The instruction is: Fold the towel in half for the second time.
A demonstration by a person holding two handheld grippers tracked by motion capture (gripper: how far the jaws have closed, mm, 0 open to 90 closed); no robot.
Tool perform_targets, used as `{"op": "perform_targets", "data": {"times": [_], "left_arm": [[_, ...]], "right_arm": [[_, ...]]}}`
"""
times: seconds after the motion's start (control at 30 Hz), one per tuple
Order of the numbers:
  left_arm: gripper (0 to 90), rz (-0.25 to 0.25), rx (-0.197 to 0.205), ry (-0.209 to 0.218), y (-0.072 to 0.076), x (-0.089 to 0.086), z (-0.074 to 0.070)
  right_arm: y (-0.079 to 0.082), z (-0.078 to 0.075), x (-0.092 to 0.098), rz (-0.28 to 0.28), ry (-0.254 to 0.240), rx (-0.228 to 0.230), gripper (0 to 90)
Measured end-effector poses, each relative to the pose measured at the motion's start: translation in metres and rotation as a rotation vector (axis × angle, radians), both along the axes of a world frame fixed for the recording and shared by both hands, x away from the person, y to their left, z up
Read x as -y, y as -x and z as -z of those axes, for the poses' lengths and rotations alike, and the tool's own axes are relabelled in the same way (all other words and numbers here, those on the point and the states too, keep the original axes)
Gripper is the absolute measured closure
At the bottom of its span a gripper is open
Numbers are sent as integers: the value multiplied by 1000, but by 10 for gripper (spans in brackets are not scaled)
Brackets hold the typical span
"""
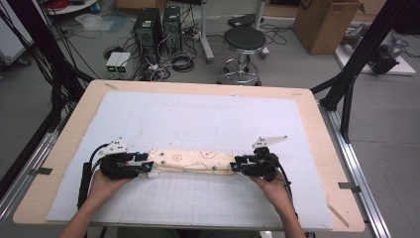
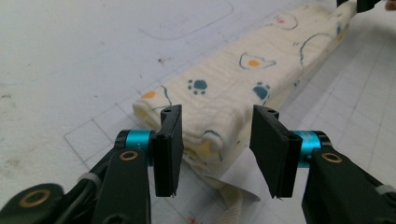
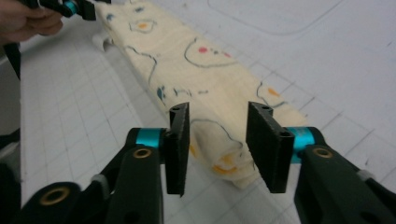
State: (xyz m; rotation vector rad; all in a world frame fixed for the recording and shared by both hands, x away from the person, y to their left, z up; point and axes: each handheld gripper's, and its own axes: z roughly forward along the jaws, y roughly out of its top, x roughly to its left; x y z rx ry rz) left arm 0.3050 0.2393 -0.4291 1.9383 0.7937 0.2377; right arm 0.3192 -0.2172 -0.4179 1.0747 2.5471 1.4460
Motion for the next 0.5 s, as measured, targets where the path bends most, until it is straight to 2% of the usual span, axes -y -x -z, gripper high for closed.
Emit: {"op": "perform_targets", "data": {"times": [0.13, 0.2, 0.3, 0.4, 0.5], "left_arm": [[515, 10, 13, 7, 2, 2, -5], [575, 22, 14, 12, 2, 5, -8], [665, 37, 25, -6, 2, 14, -15], [753, 47, 40, -7, 0, 27, -20], [795, 70, 36, -26, -3, 41, -21]], "right_arm": [[2, -14, -4, -6, -23, 31, 567], [2, -19, -10, -16, -8, 44, 625], [0, -24, -23, -43, 12, 56, 706], [-3, -27, -35, -60, 18, 49, 759], [-6, -27, -45, -72, 18, 46, 811]]}}
